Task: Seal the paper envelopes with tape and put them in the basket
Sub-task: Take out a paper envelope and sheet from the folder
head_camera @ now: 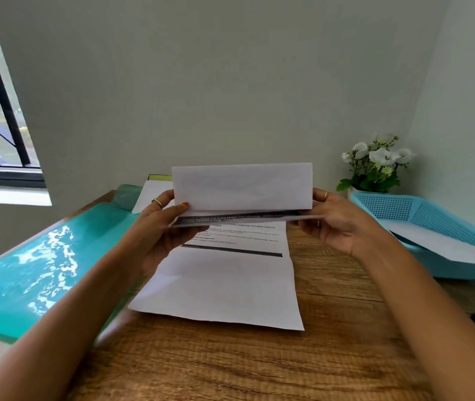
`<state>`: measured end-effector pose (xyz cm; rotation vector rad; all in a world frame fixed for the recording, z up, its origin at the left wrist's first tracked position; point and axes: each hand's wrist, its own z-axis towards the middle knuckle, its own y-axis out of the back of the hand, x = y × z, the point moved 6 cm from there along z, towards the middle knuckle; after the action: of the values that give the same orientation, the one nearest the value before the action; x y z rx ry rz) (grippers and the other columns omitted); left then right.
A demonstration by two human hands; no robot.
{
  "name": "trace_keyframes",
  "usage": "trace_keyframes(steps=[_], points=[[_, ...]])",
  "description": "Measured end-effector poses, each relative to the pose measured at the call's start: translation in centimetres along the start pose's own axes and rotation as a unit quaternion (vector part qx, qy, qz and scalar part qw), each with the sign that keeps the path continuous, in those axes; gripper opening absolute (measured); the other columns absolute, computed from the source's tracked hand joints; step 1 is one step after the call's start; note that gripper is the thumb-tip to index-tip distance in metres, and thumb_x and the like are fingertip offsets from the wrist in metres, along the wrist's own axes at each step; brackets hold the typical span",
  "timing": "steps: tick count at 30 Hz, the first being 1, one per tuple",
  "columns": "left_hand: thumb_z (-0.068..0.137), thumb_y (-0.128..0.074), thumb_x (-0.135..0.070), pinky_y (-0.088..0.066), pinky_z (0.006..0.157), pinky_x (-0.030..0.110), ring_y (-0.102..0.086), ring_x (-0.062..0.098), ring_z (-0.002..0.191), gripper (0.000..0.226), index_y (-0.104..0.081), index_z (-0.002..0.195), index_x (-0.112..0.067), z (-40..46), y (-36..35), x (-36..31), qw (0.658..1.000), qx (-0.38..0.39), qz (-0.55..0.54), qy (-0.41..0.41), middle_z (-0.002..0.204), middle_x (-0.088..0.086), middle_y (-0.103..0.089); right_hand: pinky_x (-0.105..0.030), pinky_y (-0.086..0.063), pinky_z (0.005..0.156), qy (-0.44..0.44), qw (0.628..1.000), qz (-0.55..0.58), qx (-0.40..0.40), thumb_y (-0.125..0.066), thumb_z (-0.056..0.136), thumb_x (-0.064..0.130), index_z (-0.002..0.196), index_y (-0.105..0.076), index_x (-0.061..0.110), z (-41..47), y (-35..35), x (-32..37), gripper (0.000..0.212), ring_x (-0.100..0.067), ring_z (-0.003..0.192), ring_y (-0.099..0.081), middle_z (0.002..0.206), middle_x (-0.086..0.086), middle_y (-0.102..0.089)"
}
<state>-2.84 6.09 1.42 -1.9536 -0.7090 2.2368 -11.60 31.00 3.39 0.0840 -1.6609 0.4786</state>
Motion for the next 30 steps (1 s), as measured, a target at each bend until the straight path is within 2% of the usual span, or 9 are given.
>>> trace_keyframes(steps=[3, 6, 11, 15, 18, 21, 26, 28, 30], points=[[0.094, -0.046, -0.004, -0.058, 0.056, 0.025, -0.071, 0.029, 0.076, 0.029, -0.054, 0.121, -0.011, 0.08, 0.1, 0.0, 1.0, 0.007, -0.028, 0.004, 0.11, 0.014, -0.064, -0.02, -0.055, 0.048, -0.007, 1.0, 0.017, 0.004, -0.053, 0.086, -0.01, 0.102, -0.062, 0.014, -0.14, -0.03, -0.13, 0.031, -0.026, 0.075, -0.067, 0.101, -0.02, -0.064], [0.094, -0.046, -0.001, -0.059, 0.07, 0.03, -0.071, 0.03, 0.082, 0.031, -0.054, 0.123, -0.007, 0.36, 0.55, 0.05, 0.999, -0.01, -0.041, 0.004, 0.107, 0.018, -0.067, -0.02, -0.056, 0.051, -0.015, 0.999, 0.027, 0.016, -0.05, 0.089, -0.009, 0.1, -0.063, 0.012, -0.2, -0.12, -0.28, 0.028, -0.027, 0.08, -0.065, 0.105, -0.021, -0.061], [0.092, -0.049, 0.003, -0.055, 0.052, 0.02, -0.072, 0.024, 0.07, 0.02, -0.061, 0.101, -0.01, -0.03, 0.33, 0.1, 0.999, -0.033, -0.012, 0.006, 0.094, 0.015, -0.068, -0.028, -0.059, 0.058, -0.018, 0.998, 0.057, 0.008, -0.045, 0.096, 0.006, 0.108, -0.058, 0.006, -0.16, 0.26, -0.22, 0.017, -0.03, 0.079, -0.069, 0.107, -0.023, -0.061], [0.092, -0.052, -0.001, -0.054, 0.05, 0.019, -0.072, 0.023, 0.07, 0.018, -0.06, 0.105, -0.011, -0.1, 0.49, 0.07, 0.999, -0.04, 0.006, 0.001, 0.098, 0.015, -0.068, -0.031, -0.059, 0.06, -0.025, 0.998, 0.037, 0.041, -0.052, 0.094, 0.032, 0.114, -0.055, 0.011, -0.02, 0.09, -0.3, 0.029, -0.034, 0.089, -0.067, 0.117, -0.022, -0.058], [0.092, -0.052, -0.002, -0.055, 0.052, 0.019, -0.072, 0.023, 0.071, 0.019, -0.06, 0.106, -0.01, -0.03, 0.63, 0.06, 0.999, -0.042, 0.007, 0.0, 0.1, 0.016, -0.067, -0.029, -0.058, 0.059, -0.006, 0.997, 0.022, 0.069, -0.063, 0.085, 0.009, 0.122, -0.053, 0.012, 0.09, -0.21, -0.29, 0.038, -0.031, 0.093, -0.065, 0.122, -0.019, -0.056], [0.092, -0.05, -0.001, -0.056, 0.054, 0.021, -0.071, 0.025, 0.073, 0.021, -0.059, 0.11, -0.009, -0.04, 0.51, 0.0, 0.999, -0.035, -0.009, 0.006, 0.103, 0.018, -0.067, -0.028, -0.059, 0.059, 0.002, 0.998, 0.016, 0.062, -0.059, 0.084, -0.007, 0.122, -0.055, 0.01, 0.22, -0.09, -0.26, 0.042, -0.028, 0.083, -0.068, 0.115, -0.019, -0.062], [0.096, -0.04, -0.008, -0.059, 0.067, 0.03, -0.071, 0.029, 0.079, 0.016, -0.055, 0.101, -0.004, -0.37, -0.11, 0.05, 0.998, -0.029, -0.045, 0.012, 0.102, 0.018, -0.064, -0.026, -0.059, 0.059, 0.012, 0.999, 0.034, 0.025, -0.048, 0.09, -0.008, 0.097, -0.064, 0.004, 0.14, 0.42, -0.25, 0.02, -0.027, 0.084, -0.068, 0.1, -0.02, -0.064], [0.093, -0.038, -0.012, -0.058, 0.075, 0.035, -0.069, 0.036, 0.089, 0.023, -0.056, 0.098, 0.001, -0.35, -0.08, -0.01, 0.997, -0.014, -0.071, 0.007, 0.107, 0.023, -0.065, -0.025, -0.058, 0.059, 0.017, 0.999, 0.027, 0.02, -0.05, 0.089, -0.006, 0.086, -0.065, 0.001, 0.09, 0.48, -0.23, 0.017, -0.026, 0.084, -0.068, 0.101, -0.021, -0.064], [0.094, -0.041, -0.024, -0.058, 0.076, 0.031, -0.066, 0.035, 0.098, 0.037, -0.059, 0.1, 0.007, -0.31, 0.02, 0.03, 0.998, -0.005, -0.058, 0.013, 0.111, 0.024, -0.066, -0.025, -0.058, 0.059, 0.02, 0.999, 0.025, 0.012, -0.054, 0.085, -0.007, 0.078, -0.067, -0.001, 0.06, 0.53, -0.2, 0.015, -0.026, 0.085, -0.069, 0.105, -0.023, -0.064]])
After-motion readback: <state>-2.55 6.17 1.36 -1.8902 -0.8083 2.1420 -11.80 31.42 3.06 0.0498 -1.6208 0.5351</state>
